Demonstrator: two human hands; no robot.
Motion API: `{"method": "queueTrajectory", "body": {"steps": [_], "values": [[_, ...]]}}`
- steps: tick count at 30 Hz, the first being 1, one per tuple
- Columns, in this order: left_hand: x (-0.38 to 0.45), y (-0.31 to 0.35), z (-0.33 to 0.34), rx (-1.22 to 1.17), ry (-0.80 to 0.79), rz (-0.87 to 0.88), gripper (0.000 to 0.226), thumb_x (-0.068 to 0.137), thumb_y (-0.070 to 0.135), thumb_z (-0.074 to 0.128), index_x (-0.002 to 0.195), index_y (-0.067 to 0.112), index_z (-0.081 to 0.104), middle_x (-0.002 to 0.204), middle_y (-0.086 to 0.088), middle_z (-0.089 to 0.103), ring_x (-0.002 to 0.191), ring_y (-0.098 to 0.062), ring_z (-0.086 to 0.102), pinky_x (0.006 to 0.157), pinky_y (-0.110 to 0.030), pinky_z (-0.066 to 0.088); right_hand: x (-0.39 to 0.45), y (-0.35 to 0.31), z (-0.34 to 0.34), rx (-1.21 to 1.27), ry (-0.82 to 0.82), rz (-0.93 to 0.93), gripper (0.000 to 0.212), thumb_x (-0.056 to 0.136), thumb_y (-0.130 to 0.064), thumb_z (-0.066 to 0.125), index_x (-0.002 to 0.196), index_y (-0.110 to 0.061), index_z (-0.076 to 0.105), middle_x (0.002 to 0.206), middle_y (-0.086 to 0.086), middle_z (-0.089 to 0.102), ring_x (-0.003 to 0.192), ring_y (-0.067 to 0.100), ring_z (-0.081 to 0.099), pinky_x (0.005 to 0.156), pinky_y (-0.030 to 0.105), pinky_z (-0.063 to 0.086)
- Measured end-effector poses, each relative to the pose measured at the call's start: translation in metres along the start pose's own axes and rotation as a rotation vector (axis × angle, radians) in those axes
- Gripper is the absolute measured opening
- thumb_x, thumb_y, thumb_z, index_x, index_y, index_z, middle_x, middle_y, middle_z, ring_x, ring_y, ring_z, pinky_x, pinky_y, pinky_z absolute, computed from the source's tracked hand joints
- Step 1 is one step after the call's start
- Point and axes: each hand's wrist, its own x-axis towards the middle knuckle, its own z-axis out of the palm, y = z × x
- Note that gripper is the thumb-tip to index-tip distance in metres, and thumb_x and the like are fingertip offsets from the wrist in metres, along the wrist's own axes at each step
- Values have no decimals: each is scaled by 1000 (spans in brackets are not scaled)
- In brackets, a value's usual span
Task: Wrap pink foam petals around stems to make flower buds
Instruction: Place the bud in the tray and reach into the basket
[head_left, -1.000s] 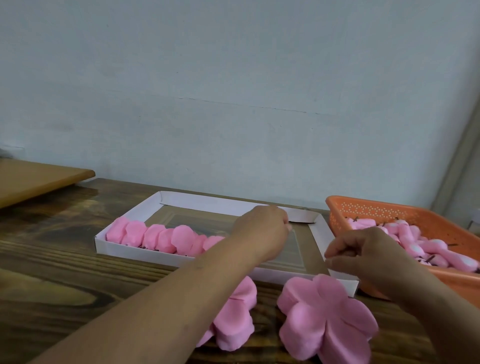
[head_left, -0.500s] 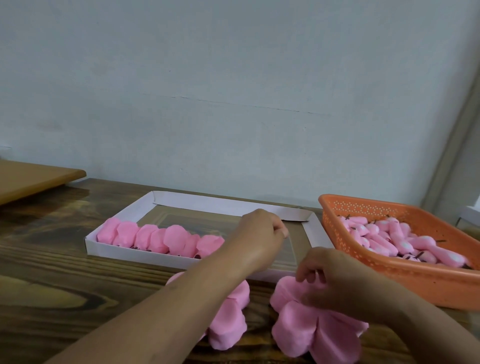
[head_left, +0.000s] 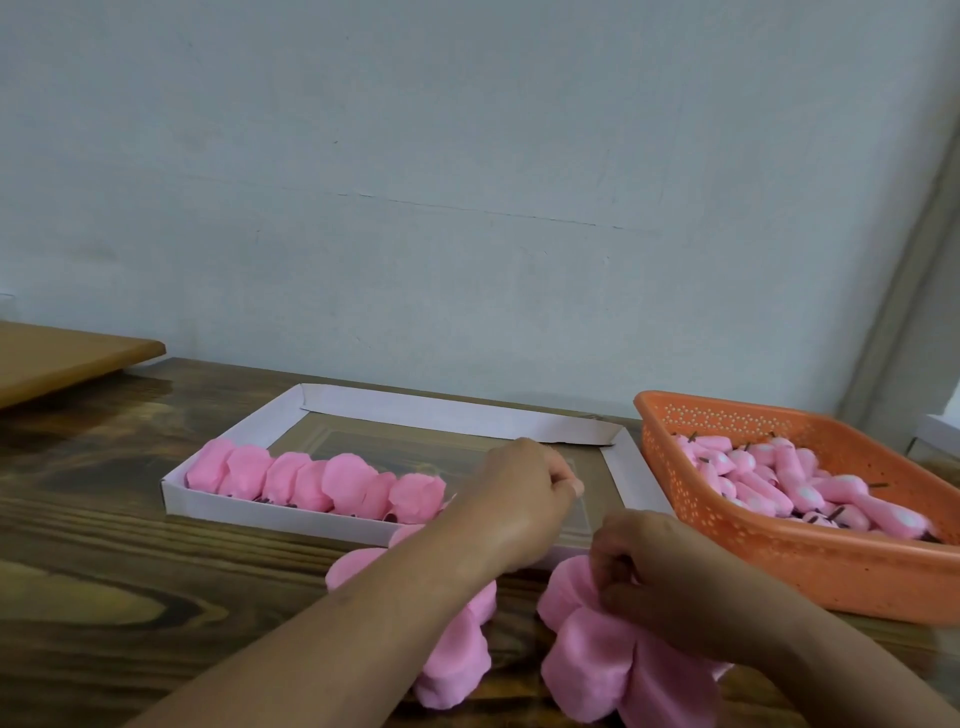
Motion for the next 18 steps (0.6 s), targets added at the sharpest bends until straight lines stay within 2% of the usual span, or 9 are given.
{"method": "queueTrajectory", "body": {"steps": [2, 4, 8, 11, 13, 16, 18], "values": [[-1, 1, 1, 17, -10, 13, 28, 97, 23, 50, 98, 2, 67, 88, -5, 69, 91, -23, 64, 79, -30, 50, 0, 0, 0, 9, -1, -5, 14, 75, -12, 58, 64, -20, 55, 75, -1, 57, 69, 12, 50, 64, 27, 43], [-1, 1, 3, 28, -12, 17, 27, 97, 24, 50, 98, 4, 68, 94, -10, 70, 91, -23, 64, 81, -31, 51, 0, -1, -1, 11, -9, -10, 14, 75, -11, 58, 65, -20, 55, 75, -2, 57, 69, 12, 50, 64, 26, 41], [-1, -1, 6, 34, -28, 23, 26, 97, 25, 51, 96, 7, 69, 84, -2, 67, 86, -20, 63, 77, -28, 48, 0, -3, -2, 3, -21, -5, 9, 78, -12, 58, 70, -17, 59, 79, -2, 58, 71, 11, 50, 65, 24, 41], [-1, -1, 9, 54, -35, 40, 28, 96, 26, 51, 91, 5, 69, 88, -5, 68, 84, -21, 61, 74, -28, 46, -1, -4, -3, 1, -32, 0, 11, 79, -11, 58, 71, -19, 58, 81, -1, 60, 71, 9, 49, 65, 22, 39], [-1, -1, 10, 69, -40, 45, 30, 96, 26, 51, 86, 3, 68, 87, -8, 67, 74, -20, 56, 70, -28, 44, -1, -4, -4, 0, -30, -5, 13, 79, -10, 57, 71, -19, 57, 82, 0, 60, 71, 9, 49, 65, 21, 38], [-1, 1, 10, 94, -55, 59, 32, 96, 26, 50, 71, 8, 61, 79, -10, 65, 64, -16, 48, 60, -26, 38, -1, -4, -3, -3, -26, -3, 21, 79, -10, 56, 64, -25, 52, 79, -4, 58, 66, 6, 46, 63, 19, 37], [-1, 2, 9, 104, -64, 67, 35, 96, 26, 50, 64, 15, 56, 71, -5, 61, 58, -11, 46, 54, -22, 35, -1, -4, -3, -8, -18, -2, 31, 79, -11, 56, 58, -30, 44, 77, -4, 57, 63, 5, 45, 62, 18, 37]]}}
